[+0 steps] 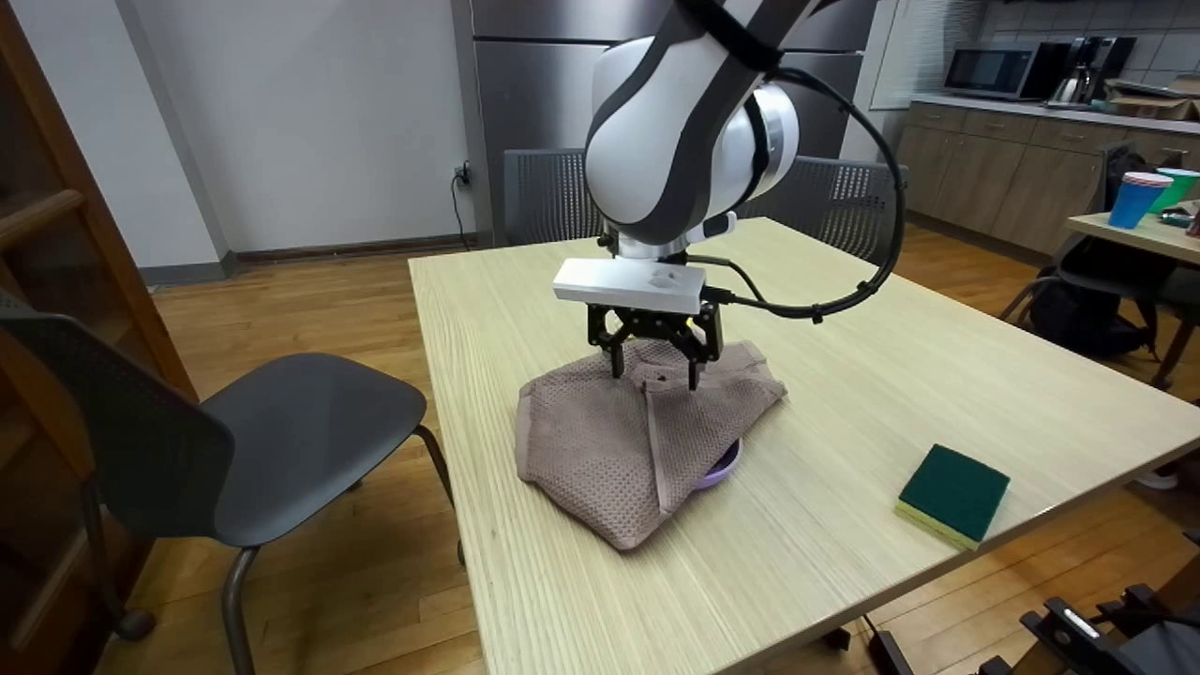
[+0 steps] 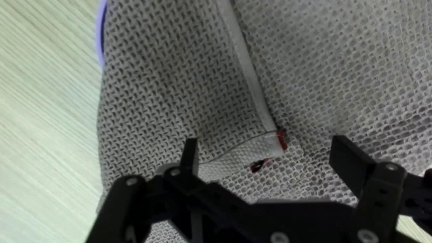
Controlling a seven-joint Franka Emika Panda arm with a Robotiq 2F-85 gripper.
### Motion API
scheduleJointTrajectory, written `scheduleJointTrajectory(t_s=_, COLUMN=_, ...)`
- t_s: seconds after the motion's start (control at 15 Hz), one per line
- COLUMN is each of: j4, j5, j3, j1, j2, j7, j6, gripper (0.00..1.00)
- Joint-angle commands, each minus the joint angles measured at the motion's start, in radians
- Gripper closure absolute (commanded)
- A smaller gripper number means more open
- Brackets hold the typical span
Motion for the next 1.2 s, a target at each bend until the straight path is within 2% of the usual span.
scheduleJointTrajectory(t_s=0.0, j4=-0.051, j5=0.001, j3=0.016, j1=-0.016, j2=-0.048, j7=0.017, j6=0.018, gripper=0.26)
scheduleJointTrajectory(t_s=0.27, j4=-0.061, j5=0.0, j3=0.015, j1=-0.015, j2=-0.053, j7=0.018, j6=0.028, gripper=0.6)
scheduleJointTrajectory(t_s=0.6, j4=-0.067, j5=-0.002, j3=0.014, j1=-0.012, j2=-0.054, j7=0.019, j6=0.033, gripper=0.97)
scheduleJointTrajectory(t_s=0.73, j4=-0.069, j5=-0.002, j3=0.014, j1=-0.012, j2=-0.057, j7=0.02, j6=0.035, gripper=1.0)
scheduleJointTrajectory(t_s=1.13, j4=-0.101, j5=-0.002, j3=0.011, j1=-0.009, j2=-0.083, j7=0.029, j6=0.061, gripper=0.99)
